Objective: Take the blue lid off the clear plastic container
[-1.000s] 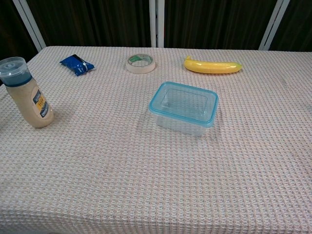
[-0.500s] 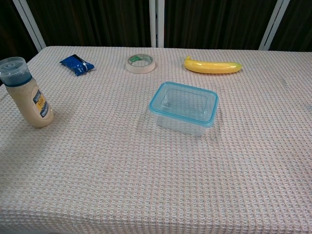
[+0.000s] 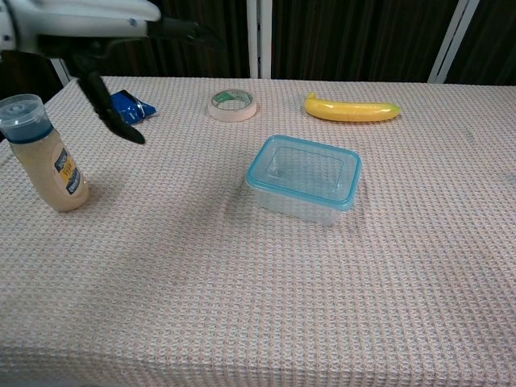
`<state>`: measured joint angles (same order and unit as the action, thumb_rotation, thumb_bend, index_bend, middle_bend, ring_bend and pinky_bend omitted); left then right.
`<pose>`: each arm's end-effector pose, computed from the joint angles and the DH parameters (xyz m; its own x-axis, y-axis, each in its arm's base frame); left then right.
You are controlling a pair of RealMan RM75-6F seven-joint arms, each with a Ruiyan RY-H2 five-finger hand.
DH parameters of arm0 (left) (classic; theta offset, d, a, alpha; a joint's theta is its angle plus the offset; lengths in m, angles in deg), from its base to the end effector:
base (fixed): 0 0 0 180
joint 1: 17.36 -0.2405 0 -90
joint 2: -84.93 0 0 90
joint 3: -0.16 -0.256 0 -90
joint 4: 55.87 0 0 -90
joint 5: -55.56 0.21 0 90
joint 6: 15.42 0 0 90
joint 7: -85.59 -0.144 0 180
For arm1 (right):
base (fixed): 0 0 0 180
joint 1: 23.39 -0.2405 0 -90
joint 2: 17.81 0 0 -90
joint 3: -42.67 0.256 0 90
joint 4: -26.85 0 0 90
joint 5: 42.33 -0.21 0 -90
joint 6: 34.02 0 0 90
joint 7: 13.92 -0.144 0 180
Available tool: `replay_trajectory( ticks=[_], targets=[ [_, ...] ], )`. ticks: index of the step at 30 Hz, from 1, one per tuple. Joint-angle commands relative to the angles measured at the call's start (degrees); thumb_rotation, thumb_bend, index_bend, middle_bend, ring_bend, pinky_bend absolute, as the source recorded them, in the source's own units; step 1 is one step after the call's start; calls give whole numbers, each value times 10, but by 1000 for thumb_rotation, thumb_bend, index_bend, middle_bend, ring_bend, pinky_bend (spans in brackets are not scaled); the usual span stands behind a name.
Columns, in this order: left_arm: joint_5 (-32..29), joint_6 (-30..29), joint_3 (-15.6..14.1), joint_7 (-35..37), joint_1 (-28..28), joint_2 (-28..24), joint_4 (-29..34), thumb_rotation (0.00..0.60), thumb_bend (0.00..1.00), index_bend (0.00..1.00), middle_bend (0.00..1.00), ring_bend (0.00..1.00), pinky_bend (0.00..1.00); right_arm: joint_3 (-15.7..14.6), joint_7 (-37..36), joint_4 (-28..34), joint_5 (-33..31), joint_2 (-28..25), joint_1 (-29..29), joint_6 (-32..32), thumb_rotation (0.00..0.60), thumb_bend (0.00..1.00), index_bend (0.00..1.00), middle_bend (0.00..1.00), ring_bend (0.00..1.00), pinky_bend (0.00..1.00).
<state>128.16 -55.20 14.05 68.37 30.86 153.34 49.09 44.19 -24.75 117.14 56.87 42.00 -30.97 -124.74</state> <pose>-0.0737 0.3247 0.0476 0.5933 0.2669 0.7594 0.6743 -0.6800 -0.2878 -0.2810 -0.1863 0.1806 0.3232 0.0513 0.9449 -0.9018 -0.2859 0.3240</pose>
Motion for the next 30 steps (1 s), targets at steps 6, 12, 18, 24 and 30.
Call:
replay_trajectory(
  ticks=[6,12,18,24,30],
  targets=[
    [-238,63,-16,-110,176,159,-123,600,0,6,0,0,0,-1,-5,-4,-2,6,-4,5,600,171,0,98,0,0],
    [-348,43,-48,-148,237,191,-154,600,0,4,0,0,0,-2,-12,-10,-4,10,-7,10,600,171,0,99,0,0],
    [-445,28,-70,-158,278,209,-175,600,0,3,0,0,9,-5,-17,-15,-5,16,-8,13,600,170,0,99,0,0],
    [-484,17,-83,-156,298,217,-187,600,0,3,2,0,73,-7,-15,-16,-6,18,-9,17,600,171,0,100,0,0],
    [-495,7,-87,-156,313,226,-191,600,0,3,10,0,97,-9,-8,-12,-8,18,-10,21,600,171,0,102,0,0]
  ],
)
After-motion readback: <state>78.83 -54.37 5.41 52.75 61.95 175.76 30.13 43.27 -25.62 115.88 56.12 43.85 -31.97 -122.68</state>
